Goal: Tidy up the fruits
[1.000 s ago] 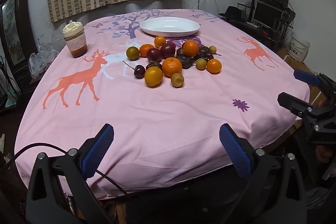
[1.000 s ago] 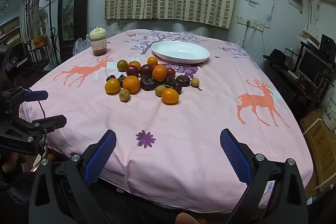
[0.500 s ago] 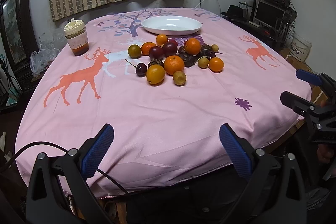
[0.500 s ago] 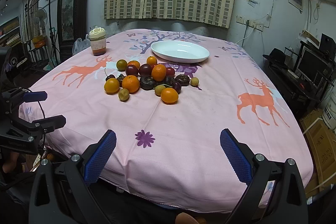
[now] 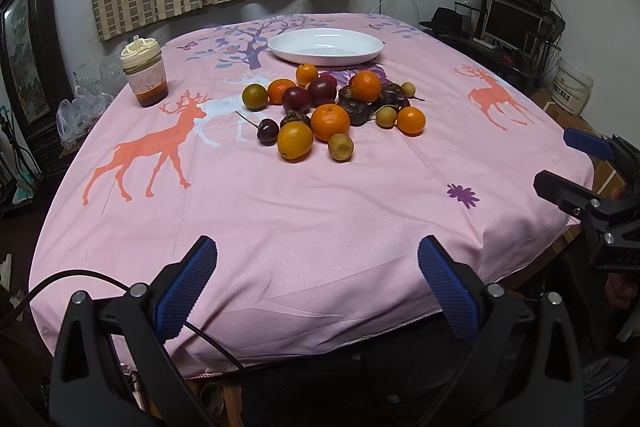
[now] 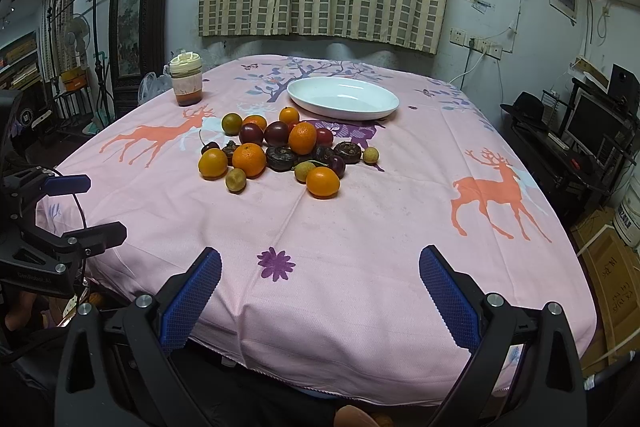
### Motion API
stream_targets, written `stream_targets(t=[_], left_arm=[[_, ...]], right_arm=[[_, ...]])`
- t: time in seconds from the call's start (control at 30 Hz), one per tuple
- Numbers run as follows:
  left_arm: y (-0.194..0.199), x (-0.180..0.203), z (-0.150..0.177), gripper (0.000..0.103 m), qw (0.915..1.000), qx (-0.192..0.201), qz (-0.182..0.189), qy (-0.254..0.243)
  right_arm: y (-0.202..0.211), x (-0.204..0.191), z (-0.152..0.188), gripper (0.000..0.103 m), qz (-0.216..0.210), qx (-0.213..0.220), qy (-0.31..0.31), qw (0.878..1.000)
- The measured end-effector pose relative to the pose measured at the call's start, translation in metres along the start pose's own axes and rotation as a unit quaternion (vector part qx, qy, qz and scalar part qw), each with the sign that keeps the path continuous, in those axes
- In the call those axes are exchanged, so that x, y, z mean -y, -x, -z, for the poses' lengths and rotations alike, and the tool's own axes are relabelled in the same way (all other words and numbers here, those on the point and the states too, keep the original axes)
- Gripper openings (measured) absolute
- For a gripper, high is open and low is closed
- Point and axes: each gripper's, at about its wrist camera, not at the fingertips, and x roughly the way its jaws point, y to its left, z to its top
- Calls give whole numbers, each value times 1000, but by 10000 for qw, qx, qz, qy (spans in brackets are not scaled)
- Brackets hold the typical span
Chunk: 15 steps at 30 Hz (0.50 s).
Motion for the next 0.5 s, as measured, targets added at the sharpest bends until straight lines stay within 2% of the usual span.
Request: stream_targets(t=[0.5], left_arm=[[0,2,1,99,10000,-4,-2,-3]], right_arm=[[0,0,0,99,7,1,4,10000]])
